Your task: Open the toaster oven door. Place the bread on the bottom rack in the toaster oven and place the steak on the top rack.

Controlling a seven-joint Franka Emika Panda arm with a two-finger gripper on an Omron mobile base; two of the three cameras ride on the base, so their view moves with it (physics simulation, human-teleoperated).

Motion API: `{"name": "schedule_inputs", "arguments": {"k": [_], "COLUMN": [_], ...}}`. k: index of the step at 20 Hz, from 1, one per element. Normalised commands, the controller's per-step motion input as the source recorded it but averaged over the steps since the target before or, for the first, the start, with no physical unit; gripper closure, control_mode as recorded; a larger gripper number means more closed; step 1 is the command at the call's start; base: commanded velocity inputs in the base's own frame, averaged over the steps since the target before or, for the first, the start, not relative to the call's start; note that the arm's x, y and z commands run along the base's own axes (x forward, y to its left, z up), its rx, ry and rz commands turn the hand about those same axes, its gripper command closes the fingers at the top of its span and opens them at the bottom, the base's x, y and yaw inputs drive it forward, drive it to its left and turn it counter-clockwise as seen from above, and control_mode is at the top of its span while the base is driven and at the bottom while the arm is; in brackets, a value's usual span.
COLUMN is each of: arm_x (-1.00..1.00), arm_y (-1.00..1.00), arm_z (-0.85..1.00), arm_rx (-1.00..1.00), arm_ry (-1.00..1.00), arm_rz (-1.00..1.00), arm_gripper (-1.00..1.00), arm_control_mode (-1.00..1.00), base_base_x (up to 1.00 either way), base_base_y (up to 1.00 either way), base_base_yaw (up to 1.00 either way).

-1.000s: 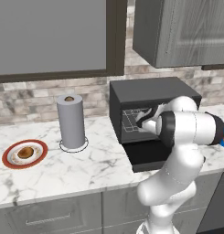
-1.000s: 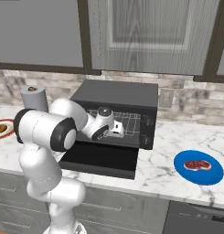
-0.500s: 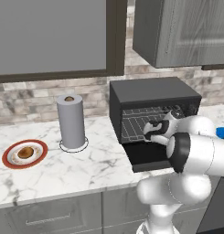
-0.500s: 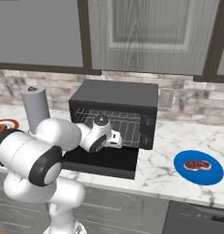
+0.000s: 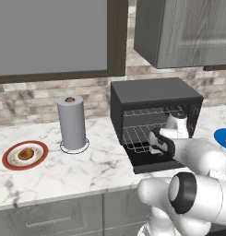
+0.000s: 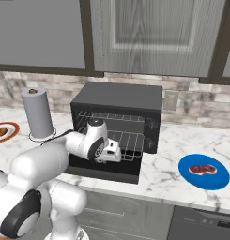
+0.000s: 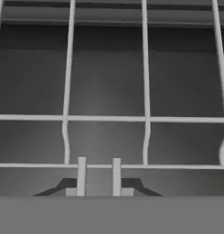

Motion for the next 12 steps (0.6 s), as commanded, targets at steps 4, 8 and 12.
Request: {"name": "schedule_inputs", "arguments": {"k": [4, 8, 12], "arm_x": [-0.79, -0.86, -0.77], "arm_y": [-0.21, -0.32, -0.31], "arm_z": [0.43, 0.66, 0.73], "arm_rx": [0.0, 0.0, 0.0], "arm_ry": [0.1, 0.0, 0.0], "arm_rz": [0.02, 0.03, 0.02], "arm_gripper": [1.0, 1.0, 1.0], "arm_control_mode": [-1.0, -1.0, -1.0], "base_base_x": [0.0, 0.0, 0.0], "base_base_y": [0.0, 0.0, 0.0], "base_base_yaw": [0.0, 0.0, 0.0]}}
